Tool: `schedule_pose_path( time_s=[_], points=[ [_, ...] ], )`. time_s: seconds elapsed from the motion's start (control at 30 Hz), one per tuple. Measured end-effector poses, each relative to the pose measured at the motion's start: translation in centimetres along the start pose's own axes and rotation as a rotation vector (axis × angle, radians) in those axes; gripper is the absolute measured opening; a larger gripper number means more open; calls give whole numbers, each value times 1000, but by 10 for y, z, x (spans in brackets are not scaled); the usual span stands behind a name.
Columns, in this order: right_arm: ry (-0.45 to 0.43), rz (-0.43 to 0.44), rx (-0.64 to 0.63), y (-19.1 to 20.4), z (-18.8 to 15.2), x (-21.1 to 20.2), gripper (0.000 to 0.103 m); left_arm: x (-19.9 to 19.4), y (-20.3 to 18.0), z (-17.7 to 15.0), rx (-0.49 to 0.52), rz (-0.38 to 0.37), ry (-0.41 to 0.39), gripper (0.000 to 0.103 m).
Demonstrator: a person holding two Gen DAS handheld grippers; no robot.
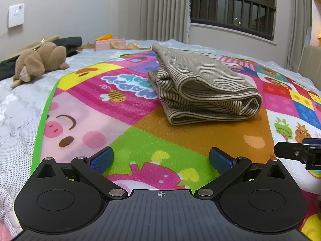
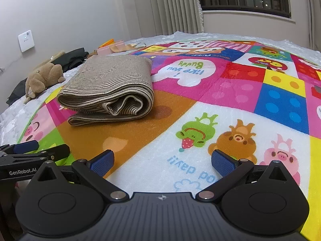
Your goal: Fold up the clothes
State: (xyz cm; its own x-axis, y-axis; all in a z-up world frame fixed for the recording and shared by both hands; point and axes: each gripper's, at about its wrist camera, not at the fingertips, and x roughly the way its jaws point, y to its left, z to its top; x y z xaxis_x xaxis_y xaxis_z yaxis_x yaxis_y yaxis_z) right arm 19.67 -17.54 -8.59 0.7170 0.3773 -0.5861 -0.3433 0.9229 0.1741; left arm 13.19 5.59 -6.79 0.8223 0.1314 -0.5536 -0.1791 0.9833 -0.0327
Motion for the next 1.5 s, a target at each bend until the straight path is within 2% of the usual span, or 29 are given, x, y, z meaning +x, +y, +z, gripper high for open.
schedule_pose_path(
  time_s=[0.67,1.03,1.27,1.5],
  points=[
    [48,-35,-71,9,1,6,103,2,0,1,0,0,25,103],
    [66,29,-64,5,3,8,103,4,2,2,-8,-8,27,103],
    [55,-6,-123,18,0,8,103,4,2,2,-8,-12,20,103],
    [27,17,-88,11,0,2,103,0,1,-1,-3,-4,2,103]
  ],
)
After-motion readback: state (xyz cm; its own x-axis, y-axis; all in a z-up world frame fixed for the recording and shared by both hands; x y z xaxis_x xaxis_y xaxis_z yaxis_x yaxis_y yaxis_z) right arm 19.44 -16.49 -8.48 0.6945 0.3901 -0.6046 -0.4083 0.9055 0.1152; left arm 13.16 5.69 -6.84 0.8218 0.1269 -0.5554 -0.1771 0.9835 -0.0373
